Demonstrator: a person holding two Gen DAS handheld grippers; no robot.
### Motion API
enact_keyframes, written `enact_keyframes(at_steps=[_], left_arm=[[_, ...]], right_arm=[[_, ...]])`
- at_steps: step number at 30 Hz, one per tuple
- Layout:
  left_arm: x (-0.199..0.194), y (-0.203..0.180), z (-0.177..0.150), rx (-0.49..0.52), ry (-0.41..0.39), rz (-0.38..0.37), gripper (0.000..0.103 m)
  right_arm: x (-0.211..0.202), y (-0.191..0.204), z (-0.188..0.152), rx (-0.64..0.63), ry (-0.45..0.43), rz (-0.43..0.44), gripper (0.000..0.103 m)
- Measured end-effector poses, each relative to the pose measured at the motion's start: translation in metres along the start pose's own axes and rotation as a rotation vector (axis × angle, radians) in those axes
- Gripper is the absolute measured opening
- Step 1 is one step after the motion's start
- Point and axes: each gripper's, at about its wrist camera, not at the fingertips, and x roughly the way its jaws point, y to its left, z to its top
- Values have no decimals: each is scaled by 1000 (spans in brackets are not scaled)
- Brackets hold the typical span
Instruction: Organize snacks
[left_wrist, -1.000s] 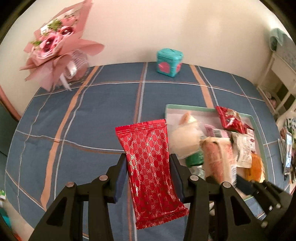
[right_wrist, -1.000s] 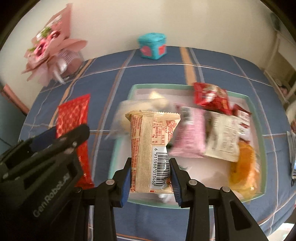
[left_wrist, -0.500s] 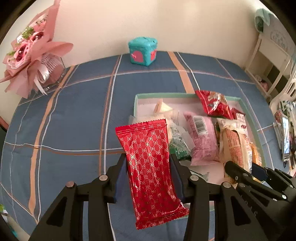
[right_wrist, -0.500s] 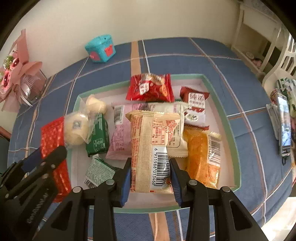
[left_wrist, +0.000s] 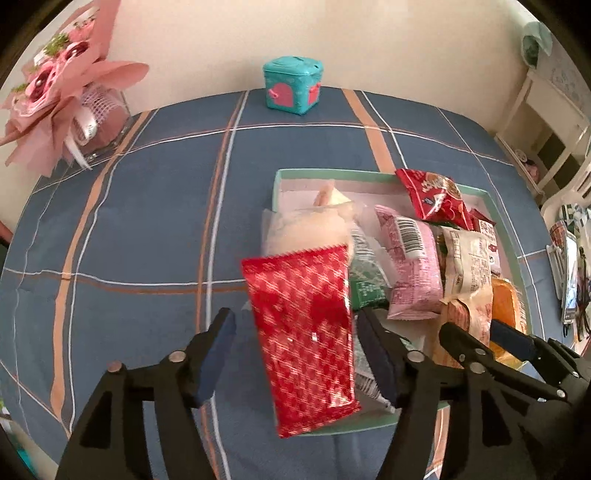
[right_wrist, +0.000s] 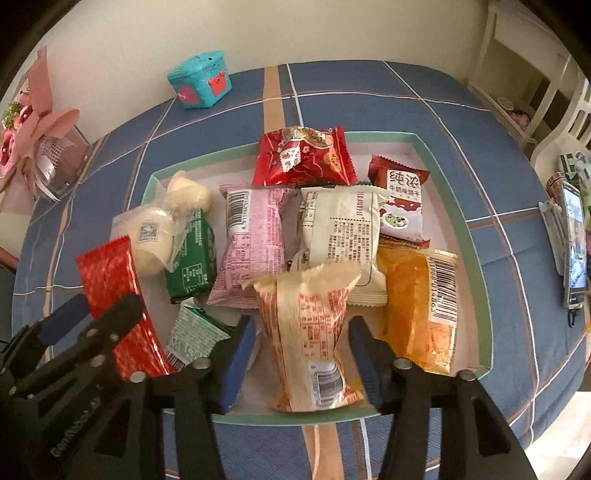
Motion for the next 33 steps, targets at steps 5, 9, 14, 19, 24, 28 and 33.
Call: enact_keyframes(at_steps=[5,9,14,19,24,28,33], left_arm=[[-10,22,-3,-60,-12,21,81],[-13,41,-9,-107,-22,81,87],[-17,63,-19,-145,-28,150,96],[-28,78,-32,-163,-41,198,96],[-43,87,-46,-169,-66,254,96],[-52,93,-57,-173,-81,325,96],[-60,99,-68,-192,-91,383,96]], right_arm=[[-8,4,-1,-11,-23,12,79],[-11,10,-3,-23,-29,24,89],[-15,20,-8,-39,-49,45,103],[-24,30,-22,-66,-74,51,103],[-31,39,-39,-98,-84,53,103],[-37,42,-48,-110,-101,55,103],[-43,41,-55,-109,-115,54,103]])
